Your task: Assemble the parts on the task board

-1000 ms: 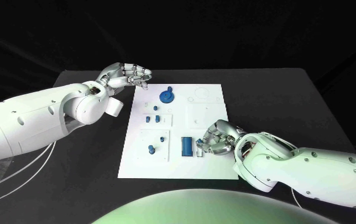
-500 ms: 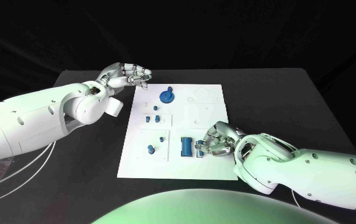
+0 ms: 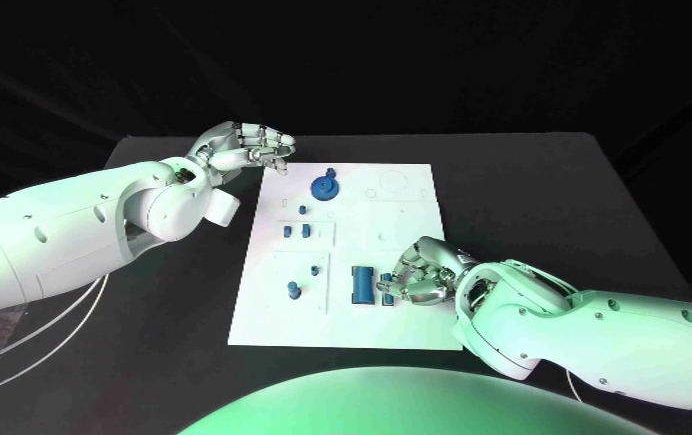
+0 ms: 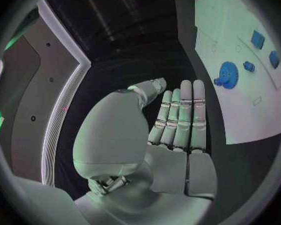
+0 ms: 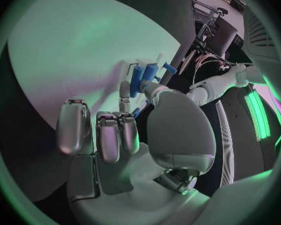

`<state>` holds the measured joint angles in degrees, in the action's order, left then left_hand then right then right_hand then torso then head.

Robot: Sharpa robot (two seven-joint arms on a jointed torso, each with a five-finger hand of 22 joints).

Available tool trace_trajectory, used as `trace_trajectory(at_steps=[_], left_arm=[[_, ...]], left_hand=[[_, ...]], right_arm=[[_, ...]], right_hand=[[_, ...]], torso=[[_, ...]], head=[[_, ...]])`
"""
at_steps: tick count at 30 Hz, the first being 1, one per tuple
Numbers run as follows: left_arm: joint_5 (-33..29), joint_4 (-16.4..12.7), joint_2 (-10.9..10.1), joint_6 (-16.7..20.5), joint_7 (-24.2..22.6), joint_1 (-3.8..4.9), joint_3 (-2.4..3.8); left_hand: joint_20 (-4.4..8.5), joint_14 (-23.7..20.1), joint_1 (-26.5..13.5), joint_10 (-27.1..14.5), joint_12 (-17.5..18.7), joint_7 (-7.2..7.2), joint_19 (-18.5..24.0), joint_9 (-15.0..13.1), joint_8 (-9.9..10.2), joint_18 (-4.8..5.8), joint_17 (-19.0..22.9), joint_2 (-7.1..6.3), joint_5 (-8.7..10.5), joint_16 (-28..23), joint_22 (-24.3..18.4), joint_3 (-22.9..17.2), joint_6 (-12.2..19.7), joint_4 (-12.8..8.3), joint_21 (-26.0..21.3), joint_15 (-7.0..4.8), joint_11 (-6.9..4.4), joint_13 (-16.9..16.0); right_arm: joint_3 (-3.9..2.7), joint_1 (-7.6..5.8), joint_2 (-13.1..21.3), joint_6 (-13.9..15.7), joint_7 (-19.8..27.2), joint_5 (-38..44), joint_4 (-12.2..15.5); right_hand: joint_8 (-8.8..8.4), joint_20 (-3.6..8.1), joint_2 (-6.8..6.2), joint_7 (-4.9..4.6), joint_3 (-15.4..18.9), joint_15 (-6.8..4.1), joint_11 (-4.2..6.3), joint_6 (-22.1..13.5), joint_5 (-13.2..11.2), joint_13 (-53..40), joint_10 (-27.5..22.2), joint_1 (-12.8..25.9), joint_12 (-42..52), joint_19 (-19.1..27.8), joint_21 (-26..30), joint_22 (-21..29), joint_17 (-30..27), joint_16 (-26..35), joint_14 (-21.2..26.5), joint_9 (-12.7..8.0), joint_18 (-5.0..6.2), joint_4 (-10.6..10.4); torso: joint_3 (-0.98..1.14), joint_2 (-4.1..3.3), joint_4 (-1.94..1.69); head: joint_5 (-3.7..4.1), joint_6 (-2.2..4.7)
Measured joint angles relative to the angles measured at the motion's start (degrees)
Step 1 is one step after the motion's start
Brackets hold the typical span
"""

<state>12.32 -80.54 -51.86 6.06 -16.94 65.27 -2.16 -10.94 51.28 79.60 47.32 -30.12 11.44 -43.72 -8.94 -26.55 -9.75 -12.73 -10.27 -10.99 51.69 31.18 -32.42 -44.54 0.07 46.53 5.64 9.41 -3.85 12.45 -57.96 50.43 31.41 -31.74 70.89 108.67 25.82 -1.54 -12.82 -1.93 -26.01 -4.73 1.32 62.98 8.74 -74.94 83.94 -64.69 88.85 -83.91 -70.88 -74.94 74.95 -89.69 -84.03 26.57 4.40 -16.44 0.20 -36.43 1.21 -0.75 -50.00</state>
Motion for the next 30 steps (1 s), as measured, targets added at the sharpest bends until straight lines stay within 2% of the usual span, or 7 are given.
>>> trace_trajectory(at_steps=[7, 14, 18, 20, 22, 23, 30], left_arm=[[0.06, 0.00, 0.00, -0.03, 0.06, 0.00, 0.00], [0.11, 0.03, 0.01, -0.05, 0.11, 0.00, 0.00], [0.13, 0.04, 0.02, -0.07, 0.14, 0.00, 0.00], [0.14, 0.04, 0.02, -0.07, 0.15, 0.00, 0.00], [0.15, 0.04, 0.02, -0.08, 0.16, 0.00, 0.00], [0.15, 0.04, 0.02, -0.08, 0.17, 0.00, 0.00], [0.17, 0.05, 0.02, -0.09, 0.20, 0.00, 0.00]], left_hand=[[0.00, 0.00, 0.00, 0.00, 0.00, 0.00, 0.00, 0.00, 0.00, 0.00, 0.00, 0.00, 0.00, 0.00, -0.01, 0.00, 0.00, 0.00, 0.00, 0.00, 0.00, 0.00], [0.00, 0.00, 0.00, 0.00, 0.00, 0.00, 0.00, -0.01, 0.00, 0.00, 0.00, 0.00, 0.00, 0.00, -0.01, 0.00, 0.00, 0.00, 0.00, 0.00, 0.00, 0.00], [0.00, 0.00, 0.00, 0.00, 0.00, 0.00, 0.00, 0.07, 0.00, 0.00, 0.04, 0.00, 0.00, 0.00, 0.03, 0.00, 0.00, 0.00, 0.00, 0.00, 0.00, 0.00], [0.00, 0.00, 0.00, 0.00, 0.00, 0.00, 0.00, 0.07, 0.00, 0.00, 0.05, 0.00, 0.00, 0.00, 0.04, 0.00, 0.00, 0.00, 0.00, 0.00, 0.00, -0.01], [0.00, 0.00, 0.00, 0.00, 0.00, 0.00, 0.00, 0.07, 0.00, 0.00, 0.05, 0.00, 0.00, 0.00, 0.04, 0.00, 0.00, 0.00, 0.00, 0.00, 0.00, -0.01], [0.00, 0.00, 0.00, 0.00, 0.00, 0.00, 0.00, 0.07, 0.00, 0.00, 0.05, 0.00, 0.00, 0.00, 0.04, 0.00, 0.00, 0.00, 0.00, 0.00, 0.00, -0.01], [0.00, 0.00, 0.00, 0.00, 0.00, 0.00, 0.00, 0.07, 0.00, -0.01, 0.05, 0.00, 0.00, 0.00, 0.04, 0.00, 0.00, 0.00, 0.00, 0.00, 0.00, -0.01]], right_arm=[[0.00, 0.01, 0.03, -0.02, 0.03, 0.44, -0.08], [-0.01, 0.01, 0.07, -0.79, 0.03, 0.77, -0.54], [-0.01, 0.01, 0.05, -1.58, 0.03, 0.89, -0.74], [-0.01, 0.00, 0.04, -1.88, 0.03, 0.92, -0.82], [-0.01, 0.00, 0.04, -2.16, 0.02, 0.94, -0.88], [-0.01, 0.00, 0.04, -2.34, 0.02, 0.96, -0.90], [0.00, 0.01, 0.16, -2.86, 0.02, 1.07, -0.96]], right_hand=[[0.00, 0.00, 0.08, 0.00, 2.41, 0.00, 0.00, 0.00, 0.00, 0.00, 0.00, 1.00, 0.00, 0.00, 0.00, 0.01, -0.01, 0.00, 0.00, -0.19, 0.00, -0.18], [-0.22, 0.00, -0.06, 0.09, 8.37, 0.00, 0.00, 0.09, -0.19, 0.01, 0.00, 3.86, 0.00, 0.00, 0.44, 0.01, -0.01, 0.00, 0.00, -0.53, 0.00, -0.25], [-0.22, 0.00, 0.57, 0.09, 12.25, 0.00, 0.00, 0.08, -0.19, 0.01, 0.00, 4.46, -0.01, 0.00, 0.44, 0.01, -0.01, 0.00, 0.00, -0.71, 0.00, -0.30], [-0.22, 0.00, 1.33, 0.09, 14.21, 0.01, 0.00, 0.08, -0.19, 0.01, 0.00, 3.96, -0.01, 0.00, 0.44, 0.02, -0.02, 0.00, 0.00, -0.74, 0.00, -0.31], [-0.22, 0.00, 1.48, 0.09, 14.88, 0.01, 0.00, 0.08, -0.19, 0.01, 0.00, 3.81, -0.01, 0.00, 0.44, 0.02, -0.02, 0.00, 0.00, -0.92, 0.00, -0.32], [-0.23, 0.00, 2.76, 0.09, 17.15, 0.00, 0.00, 0.08, -0.19, 0.02, 0.00, 3.14, -0.01, 0.00, 0.44, 0.02, -0.02, 0.00, 0.00, -0.99, 0.00, -0.33], [-0.23, 0.00, 4.07, 0.09, 19.12, 0.01, 0.00, 0.08, -0.19, 0.02, 0.00, 1.83, -0.01, 0.00, 0.44, 0.02, -0.02, 0.00, 0.00, -1.09, 0.00, -0.32]], torso=[[-0.03, 0.01, 0.01], [-0.04, 0.02, 0.00], [-0.03, 0.02, 0.00], [-0.03, 0.02, 0.00], [-0.03, 0.02, 0.01], [-0.03, 0.02, 0.01], [-0.03, 0.02, 0.01]], head=[[-0.03, 0.00], [0.03, 0.00], [0.07, 0.00], [0.07, 0.00], [0.05, -0.01], [0.04, -0.01], [0.03, -0.01]])
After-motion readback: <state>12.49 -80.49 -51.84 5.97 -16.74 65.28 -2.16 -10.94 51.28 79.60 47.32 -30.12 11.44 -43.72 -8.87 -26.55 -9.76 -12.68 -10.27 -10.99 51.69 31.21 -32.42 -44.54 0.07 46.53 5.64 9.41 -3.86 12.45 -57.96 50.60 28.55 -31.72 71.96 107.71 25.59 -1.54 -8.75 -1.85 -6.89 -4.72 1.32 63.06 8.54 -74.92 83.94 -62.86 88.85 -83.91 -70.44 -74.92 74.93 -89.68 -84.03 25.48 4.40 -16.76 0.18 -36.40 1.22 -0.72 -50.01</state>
